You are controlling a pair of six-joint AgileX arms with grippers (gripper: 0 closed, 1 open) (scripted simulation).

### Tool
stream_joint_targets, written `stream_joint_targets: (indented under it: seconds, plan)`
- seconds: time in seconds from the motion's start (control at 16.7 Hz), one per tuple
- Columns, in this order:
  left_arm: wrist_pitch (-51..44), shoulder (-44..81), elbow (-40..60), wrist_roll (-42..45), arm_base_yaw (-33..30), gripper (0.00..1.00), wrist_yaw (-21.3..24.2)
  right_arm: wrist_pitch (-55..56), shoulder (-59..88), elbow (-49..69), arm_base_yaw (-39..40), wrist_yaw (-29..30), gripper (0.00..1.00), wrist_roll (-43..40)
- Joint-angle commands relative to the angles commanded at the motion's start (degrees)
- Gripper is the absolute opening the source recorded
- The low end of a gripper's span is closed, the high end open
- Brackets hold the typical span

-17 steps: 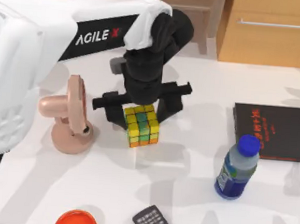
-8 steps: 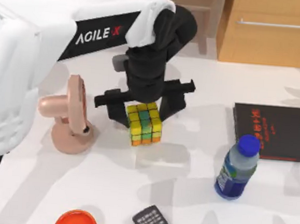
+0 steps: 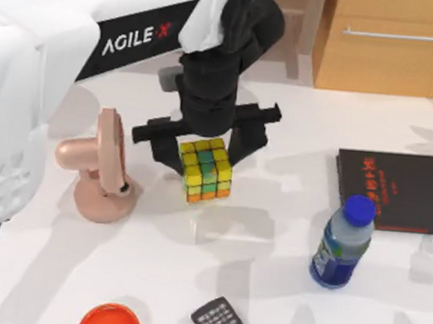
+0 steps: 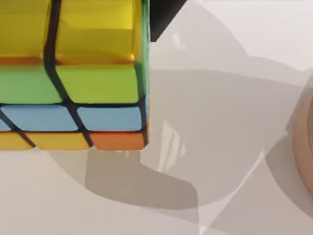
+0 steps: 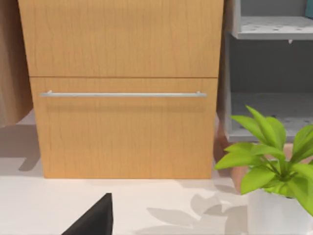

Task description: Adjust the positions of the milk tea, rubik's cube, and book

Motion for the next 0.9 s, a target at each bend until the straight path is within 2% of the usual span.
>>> stream_joint_targets:
  seconds: [0.24,0.48,0.66,0.9]
  plan:
    - [1.31,-2.37,-0.94,2.94,0.06,0.00,0.76,0.00,0.00,0.00,0.00,0.00,1.00,0.00]
    - [8.23,-11.80,-4.62,12.64,2.85,0.00,2.46,0.00,0.00,0.00,0.00,0.00,1.00,0.00]
    - [18.60,-21.93,-8.29,22.34,7.74,0.00,3.83,0.00,0.00,0.00,0.00,0.00,1.00,0.00]
    - [36.16,-34.37,-14.32,34.83,17.39,0.00,5.37,0.00,0.00,0.00,0.00,0.00,1.00,0.00]
